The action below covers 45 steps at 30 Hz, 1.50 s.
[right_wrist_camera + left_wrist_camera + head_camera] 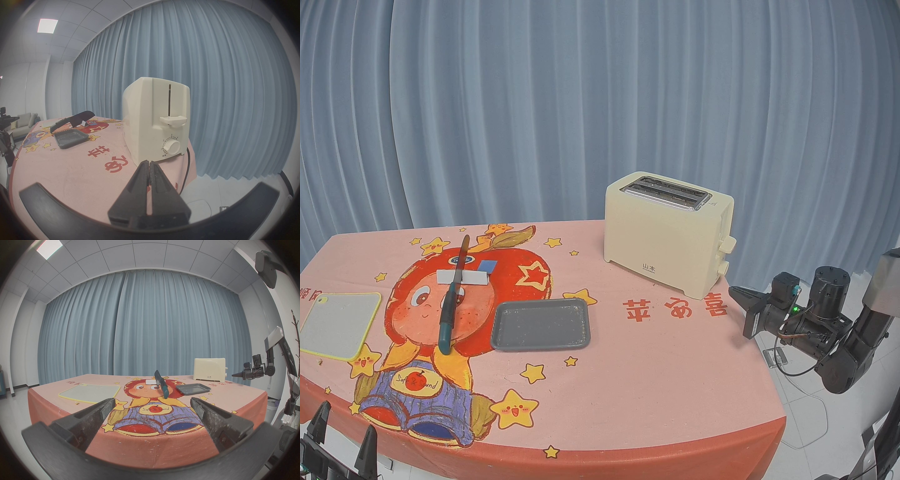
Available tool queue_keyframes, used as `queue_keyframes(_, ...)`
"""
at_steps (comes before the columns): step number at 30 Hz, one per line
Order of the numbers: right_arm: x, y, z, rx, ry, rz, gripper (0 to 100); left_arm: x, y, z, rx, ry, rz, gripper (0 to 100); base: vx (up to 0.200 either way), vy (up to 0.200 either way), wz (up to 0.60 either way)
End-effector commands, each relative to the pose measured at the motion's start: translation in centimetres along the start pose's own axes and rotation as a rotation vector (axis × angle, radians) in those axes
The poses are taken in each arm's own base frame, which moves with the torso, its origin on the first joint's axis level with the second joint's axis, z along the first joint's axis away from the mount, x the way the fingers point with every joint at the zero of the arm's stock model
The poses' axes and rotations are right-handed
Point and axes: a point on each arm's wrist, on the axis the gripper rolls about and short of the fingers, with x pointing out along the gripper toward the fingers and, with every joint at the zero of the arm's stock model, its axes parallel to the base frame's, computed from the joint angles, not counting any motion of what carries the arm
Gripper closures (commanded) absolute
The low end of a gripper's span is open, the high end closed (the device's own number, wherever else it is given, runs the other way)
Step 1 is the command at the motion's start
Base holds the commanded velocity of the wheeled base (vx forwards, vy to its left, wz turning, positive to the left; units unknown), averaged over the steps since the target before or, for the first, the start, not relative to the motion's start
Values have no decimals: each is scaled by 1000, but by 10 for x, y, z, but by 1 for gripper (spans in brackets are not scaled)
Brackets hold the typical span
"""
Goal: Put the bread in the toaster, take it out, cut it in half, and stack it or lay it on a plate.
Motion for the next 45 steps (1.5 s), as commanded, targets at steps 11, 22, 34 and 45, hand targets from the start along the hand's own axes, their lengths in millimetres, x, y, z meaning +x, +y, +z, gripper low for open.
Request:
queue_keyframes(11, 2, 0, -7, 6, 24, 1, 100, 0, 0, -5, 0, 3, 1, 0, 0, 0, 0)
queue_keyframes(22, 8, -9, 5, 5, -10, -16, 100, 0, 0, -5, 0, 3, 1, 0, 0, 0, 0)
queue_keyframes(34, 15, -16, 7, 0, -8, -25, 100, 0, 0, -5, 0, 3, -1, 0, 0, 0, 0)
queue_keyframes(45, 21, -16, 13, 0, -37, -21, 100, 0, 0, -5, 0, 3, 1, 0, 0, 0, 0)
